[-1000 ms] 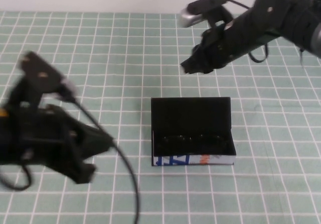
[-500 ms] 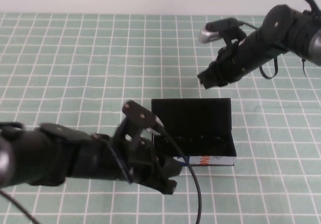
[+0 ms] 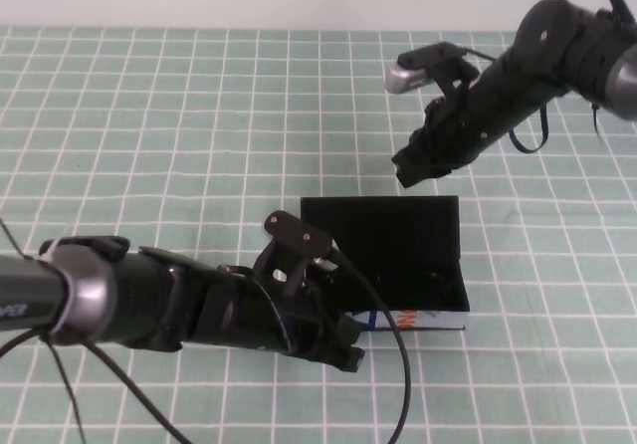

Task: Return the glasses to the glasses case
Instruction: Close the glasses case

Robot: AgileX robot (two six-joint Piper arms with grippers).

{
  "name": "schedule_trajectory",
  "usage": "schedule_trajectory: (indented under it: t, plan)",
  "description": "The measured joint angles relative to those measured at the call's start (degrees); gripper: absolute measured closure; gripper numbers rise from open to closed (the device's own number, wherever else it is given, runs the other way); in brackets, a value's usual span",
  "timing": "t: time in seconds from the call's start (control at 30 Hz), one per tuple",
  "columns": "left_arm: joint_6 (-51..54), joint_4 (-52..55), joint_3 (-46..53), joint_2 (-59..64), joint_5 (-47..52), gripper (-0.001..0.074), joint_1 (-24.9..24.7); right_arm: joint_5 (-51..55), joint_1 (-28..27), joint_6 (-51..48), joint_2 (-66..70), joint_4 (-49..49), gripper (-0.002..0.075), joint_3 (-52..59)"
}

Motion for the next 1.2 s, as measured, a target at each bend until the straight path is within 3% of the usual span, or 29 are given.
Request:
schedule_trajectory:
  t: [0.57, 0.87, 1.2]
  plan:
    - [0.13, -0.49, -1.43, 2.37, -1.25, 0.0737, -0.09, 0.96, 0.00, -2.40, 4.08, 2.17, 0.0737, -3.16]
    - [0.13, -0.49, -1.43, 2.37, -1.25, 0.0737, -0.09, 12.02, 0.00, -6.82, 4.51, 7.06, 0.0737, -6.05]
    - [-0.07, -0.49, -1.43, 2.37, -1.82, 0.0737, -0.09, 13.38, 1.42, -9.85, 4.04, 12.41, 0.0737, -7.26]
